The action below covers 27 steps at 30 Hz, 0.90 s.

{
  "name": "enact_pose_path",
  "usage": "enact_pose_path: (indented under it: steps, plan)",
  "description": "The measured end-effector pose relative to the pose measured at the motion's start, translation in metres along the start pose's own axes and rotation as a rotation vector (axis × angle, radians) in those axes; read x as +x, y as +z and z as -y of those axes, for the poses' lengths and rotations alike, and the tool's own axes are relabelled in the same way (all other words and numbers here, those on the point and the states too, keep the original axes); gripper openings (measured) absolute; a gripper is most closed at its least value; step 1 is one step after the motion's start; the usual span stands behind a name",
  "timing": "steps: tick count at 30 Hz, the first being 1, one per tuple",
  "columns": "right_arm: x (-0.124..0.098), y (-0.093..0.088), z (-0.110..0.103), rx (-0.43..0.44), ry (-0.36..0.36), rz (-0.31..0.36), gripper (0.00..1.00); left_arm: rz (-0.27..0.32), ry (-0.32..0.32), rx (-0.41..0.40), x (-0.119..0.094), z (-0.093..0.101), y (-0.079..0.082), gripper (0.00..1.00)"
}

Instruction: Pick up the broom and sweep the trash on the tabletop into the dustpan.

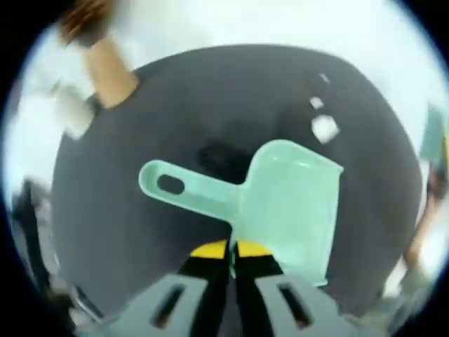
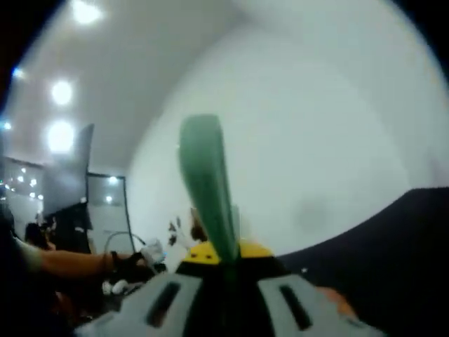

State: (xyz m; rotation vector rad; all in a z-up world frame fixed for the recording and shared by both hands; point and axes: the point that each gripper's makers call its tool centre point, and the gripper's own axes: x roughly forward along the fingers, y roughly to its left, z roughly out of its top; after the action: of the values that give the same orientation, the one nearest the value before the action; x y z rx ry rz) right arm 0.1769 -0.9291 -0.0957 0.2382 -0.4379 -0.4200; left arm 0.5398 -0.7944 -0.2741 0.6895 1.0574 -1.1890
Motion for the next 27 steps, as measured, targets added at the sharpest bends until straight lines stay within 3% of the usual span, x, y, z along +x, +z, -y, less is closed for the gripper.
enact_pose_path:
  steps: [7,11,13,15,16,19,22,24,27]
  plan:
    - [0.001,-0.010,-0.010,0.031,0.044,-0.003,0.06,-0.062,0.050,-0.123,0.003,0.011,-0.018,0.04]
    - [-0.002,-0.011,-0.009,0.044,0.055,-0.005,0.06,-0.040,0.047,-0.149,0.003,0.017,-0.017,0.04]
    - [-0.004,-0.009,-0.007,0.050,0.057,-0.002,0.06,-0.009,-0.060,-0.130,0.004,0.034,-0.013,0.11]
    - [-0.006,-0.007,-0.005,0.052,0.056,0.002,0.06,0.025,-0.161,-0.153,0.002,0.047,-0.011,0.32]
    - [-0.008,-0.005,-0.004,0.054,0.054,0.006,0.06,0.020,-0.196,-0.162,-0.001,0.050,-0.013,0.36]
    - [-0.010,-0.003,-0.003,0.057,0.052,0.013,0.06,0.113,-0.231,-0.220,-0.011,0.038,-0.004,0.35]
    - [-0.011,-0.001,-0.003,0.050,0.050,0.017,0.06,0.236,-0.319,-0.304,-0.026,0.027,0.007,0.35]
    - [-0.012,0.001,-0.002,0.042,0.046,0.016,0.06,0.318,-0.312,-0.318,-0.030,0.010,0.010,0.34]
    - [-0.012,0.005,-0.002,0.030,0.037,0.020,0.06,0.418,-0.386,-0.403,-0.031,-0.001,0.014,0.35]
